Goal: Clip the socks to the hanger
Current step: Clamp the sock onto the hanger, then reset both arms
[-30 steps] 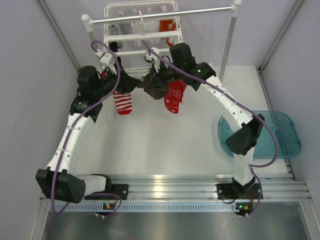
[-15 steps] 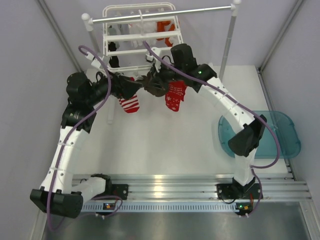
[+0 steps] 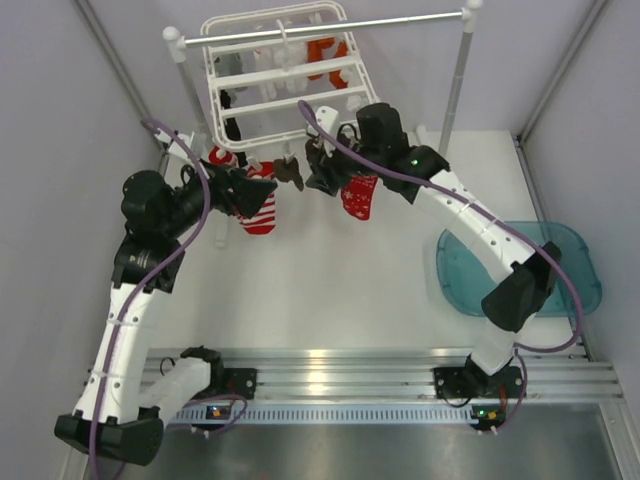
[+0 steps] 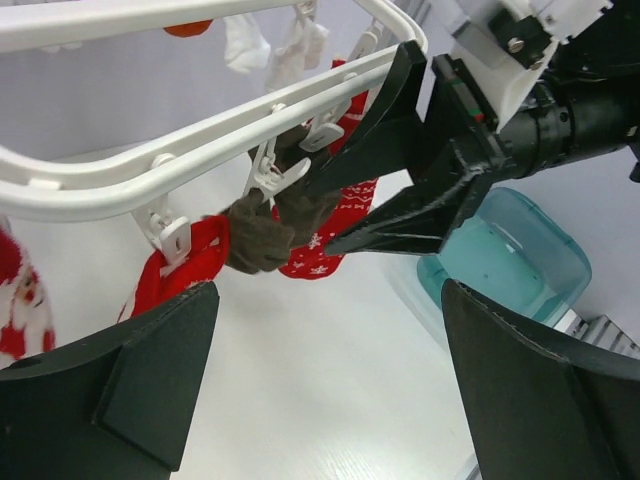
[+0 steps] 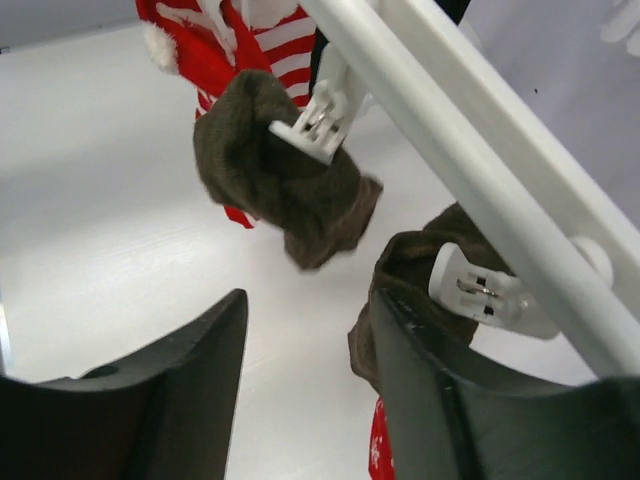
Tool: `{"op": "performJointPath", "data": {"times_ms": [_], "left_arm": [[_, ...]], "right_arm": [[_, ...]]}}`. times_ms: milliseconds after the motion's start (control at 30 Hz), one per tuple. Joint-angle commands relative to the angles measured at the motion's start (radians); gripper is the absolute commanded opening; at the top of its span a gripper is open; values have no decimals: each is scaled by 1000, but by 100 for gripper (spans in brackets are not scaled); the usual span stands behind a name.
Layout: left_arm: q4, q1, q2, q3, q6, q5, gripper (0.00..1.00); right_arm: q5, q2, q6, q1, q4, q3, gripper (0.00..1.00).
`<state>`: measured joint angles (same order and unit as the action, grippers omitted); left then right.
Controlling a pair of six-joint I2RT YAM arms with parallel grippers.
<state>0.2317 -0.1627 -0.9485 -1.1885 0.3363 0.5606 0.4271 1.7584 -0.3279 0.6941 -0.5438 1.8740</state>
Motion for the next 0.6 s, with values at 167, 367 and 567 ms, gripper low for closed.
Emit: {"op": "performJointPath", "data": {"times_ms": [167, 367, 567], "left_arm": [[184, 2, 57, -55, 18, -53, 98], [371, 31, 83, -75, -55, -56, 98], [494, 41, 76, -68, -195, -105, 98]], "right_arm": [[-16, -222, 27, 12, 64, -122, 66], [4, -452, 13, -22, 36, -323, 92], [111, -652, 99, -261, 4, -499, 100]]}}
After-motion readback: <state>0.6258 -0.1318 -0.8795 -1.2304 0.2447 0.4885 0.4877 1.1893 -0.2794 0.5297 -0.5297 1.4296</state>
